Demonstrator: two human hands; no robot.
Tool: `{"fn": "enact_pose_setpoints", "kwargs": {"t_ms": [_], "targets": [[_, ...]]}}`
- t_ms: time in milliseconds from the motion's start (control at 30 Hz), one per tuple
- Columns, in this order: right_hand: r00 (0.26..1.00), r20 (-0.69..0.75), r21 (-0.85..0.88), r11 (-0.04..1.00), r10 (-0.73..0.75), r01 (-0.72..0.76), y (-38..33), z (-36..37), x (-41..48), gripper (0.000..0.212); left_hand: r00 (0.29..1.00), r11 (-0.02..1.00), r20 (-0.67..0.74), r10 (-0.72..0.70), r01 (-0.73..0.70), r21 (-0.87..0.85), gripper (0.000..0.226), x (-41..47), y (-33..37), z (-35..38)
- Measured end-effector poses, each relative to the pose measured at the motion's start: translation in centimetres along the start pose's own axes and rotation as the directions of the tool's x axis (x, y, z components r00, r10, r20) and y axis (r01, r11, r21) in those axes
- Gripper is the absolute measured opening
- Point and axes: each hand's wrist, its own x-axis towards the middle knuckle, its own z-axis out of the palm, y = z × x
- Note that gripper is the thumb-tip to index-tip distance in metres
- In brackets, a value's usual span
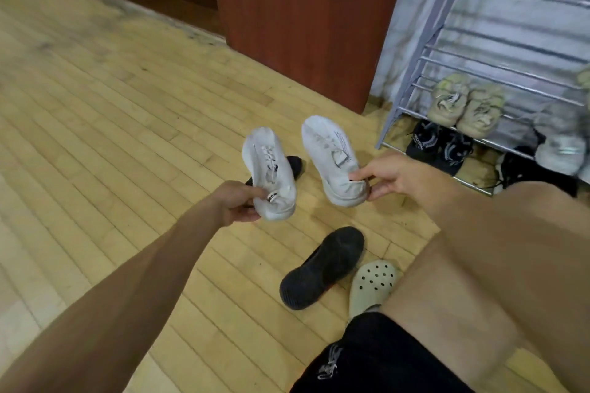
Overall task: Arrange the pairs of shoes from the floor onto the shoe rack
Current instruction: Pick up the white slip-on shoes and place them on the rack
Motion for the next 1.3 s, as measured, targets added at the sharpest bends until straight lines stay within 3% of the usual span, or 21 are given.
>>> {"fn": "enact_pose_setpoints", "kwargs": {"t_ms": [100, 233, 400, 567, 733, 867, 967, 1100, 1167, 1300], "targets": [[0.995, -0.094, 0.045, 0.998, -0.037, 0.042, -0.6, -3.5, -2.1, 0.044, 0.995, 0.996, 0.048, 0.089, -0.090, 0.010, 0.013, -0.9, 4.3, 2.3], [0.964, -0.259, 0.180, 0.978, -0.061, 0.110, 0.0, -9.4, -4.4, 0.031, 0.968, 0.975, 0.134, 0.214, -0.219, 0.028, 0.015, -1.7, 9.8, 8.2], [0.908, -0.417, 0.314, 0.933, -0.034, 0.179, 1.1, -15.0, -6.0, 0.040, 0.928, 0.948, 0.234, 0.291, -0.313, 0.062, 0.019, -2.3, 16.3, 15.4], [0.831, -0.556, 0.357, 0.900, -0.012, 0.251, 1.2, -20.8, -6.5, 0.018, 0.913, 0.940, 0.263, 0.313, -0.338, 0.054, 0.018, -1.1, 21.1, 21.9], [0.781, -0.624, 0.374, 0.889, 0.029, 0.265, 0.5, -26.8, -3.5, 0.027, 0.915, 0.928, 0.238, 0.327, -0.358, 0.102, 0.028, 1.3, 25.8, 27.5], [0.762, -0.647, 0.393, 0.864, 0.015, 0.316, -0.8, -30.7, 0.3, 0.033, 0.914, 0.922, 0.244, 0.325, -0.363, 0.131, 0.016, 3.9, 29.4, 31.3], [0.749, -0.663, 0.412, 0.841, 0.012, 0.351, -1.7, -33.6, 3.4, 0.035, 0.904, 0.918, 0.253, 0.345, -0.380, 0.108, 0.019, 6.5, 32.3, 34.3], [0.695, -0.719, 0.371, 0.860, 0.028, 0.350, -2.3, -36.1, 7.4, 0.019, 0.897, 0.911, 0.279, 0.344, -0.390, 0.131, 0.025, 10.1, 35.5, 37.9], [0.662, -0.750, 0.328, 0.880, 0.021, 0.344, -2.1, -36.8, 9.2, 0.022, 0.891, 0.897, 0.287, 0.352, -0.409, 0.169, 0.026, 11.8, 36.4, 39.2], [0.684, -0.728, 0.347, 0.884, 0.044, 0.312, -1.5, -37.9, 11.5, 0.023, 0.880, 0.868, 0.288, 0.378, -0.445, 0.221, 0.015, 14.2, 36.3, 40.5]]}}
